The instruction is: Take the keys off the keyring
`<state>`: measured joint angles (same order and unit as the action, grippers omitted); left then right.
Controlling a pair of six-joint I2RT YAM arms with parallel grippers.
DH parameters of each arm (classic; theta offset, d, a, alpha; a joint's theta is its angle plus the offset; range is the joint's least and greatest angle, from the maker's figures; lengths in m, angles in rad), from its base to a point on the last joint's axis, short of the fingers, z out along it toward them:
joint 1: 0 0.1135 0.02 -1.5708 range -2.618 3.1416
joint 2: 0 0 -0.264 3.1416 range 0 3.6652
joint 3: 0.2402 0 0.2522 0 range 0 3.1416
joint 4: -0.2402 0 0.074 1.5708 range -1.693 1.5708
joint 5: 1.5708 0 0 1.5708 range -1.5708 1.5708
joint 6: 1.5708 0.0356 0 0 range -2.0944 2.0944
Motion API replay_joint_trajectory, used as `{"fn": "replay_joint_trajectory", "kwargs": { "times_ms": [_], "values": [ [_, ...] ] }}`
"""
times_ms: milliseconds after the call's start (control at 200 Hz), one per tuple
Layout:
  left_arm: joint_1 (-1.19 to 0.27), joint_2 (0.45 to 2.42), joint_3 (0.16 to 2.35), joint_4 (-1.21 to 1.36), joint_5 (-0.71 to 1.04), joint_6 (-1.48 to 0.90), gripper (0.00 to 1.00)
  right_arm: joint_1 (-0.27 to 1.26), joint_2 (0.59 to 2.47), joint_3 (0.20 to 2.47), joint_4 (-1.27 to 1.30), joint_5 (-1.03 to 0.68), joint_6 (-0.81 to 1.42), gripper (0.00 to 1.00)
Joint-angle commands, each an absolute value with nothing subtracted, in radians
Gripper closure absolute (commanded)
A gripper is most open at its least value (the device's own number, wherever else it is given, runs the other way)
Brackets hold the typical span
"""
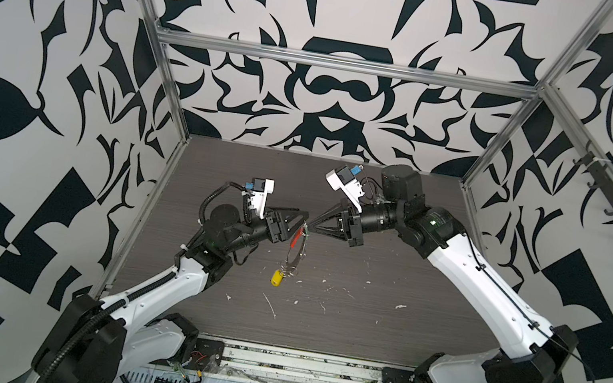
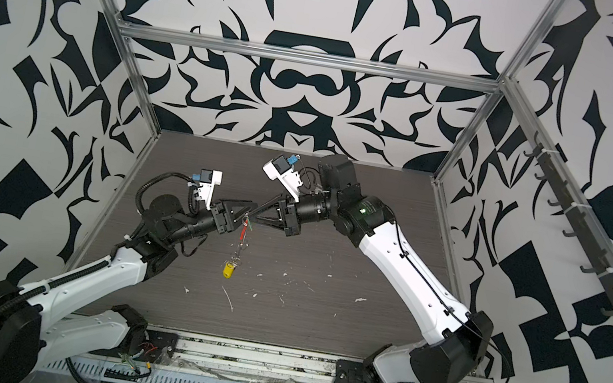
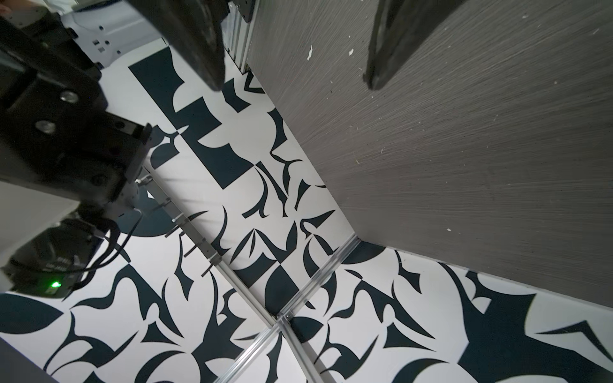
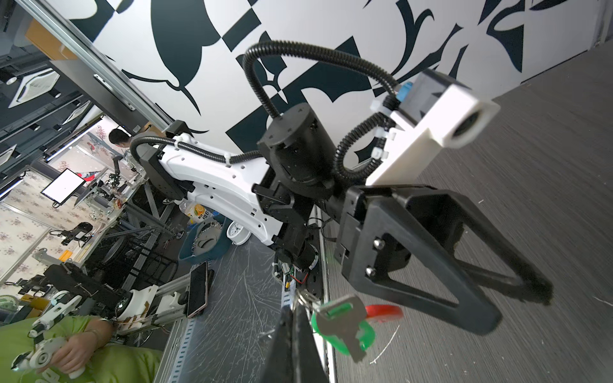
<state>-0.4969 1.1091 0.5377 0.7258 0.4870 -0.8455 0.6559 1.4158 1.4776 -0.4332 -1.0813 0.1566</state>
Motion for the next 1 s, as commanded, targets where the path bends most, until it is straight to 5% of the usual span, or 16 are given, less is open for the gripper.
{"fn": "replay_joint_trajectory", "kwargs": {
  "times_ms": [0,995],
  "values": [
    [-0.495,1.134,0.570,0.838,0.608,-0.889,0.33,0.657,1.380,1.471,-0.364,-1.096,0.173,1.00],
    [-0.581,0.996,0.562,0.643,0.705,-0.844,0.36,0.642,1.426,1.523,-0.313,-1.019,0.202,1.00]
  ]
}}
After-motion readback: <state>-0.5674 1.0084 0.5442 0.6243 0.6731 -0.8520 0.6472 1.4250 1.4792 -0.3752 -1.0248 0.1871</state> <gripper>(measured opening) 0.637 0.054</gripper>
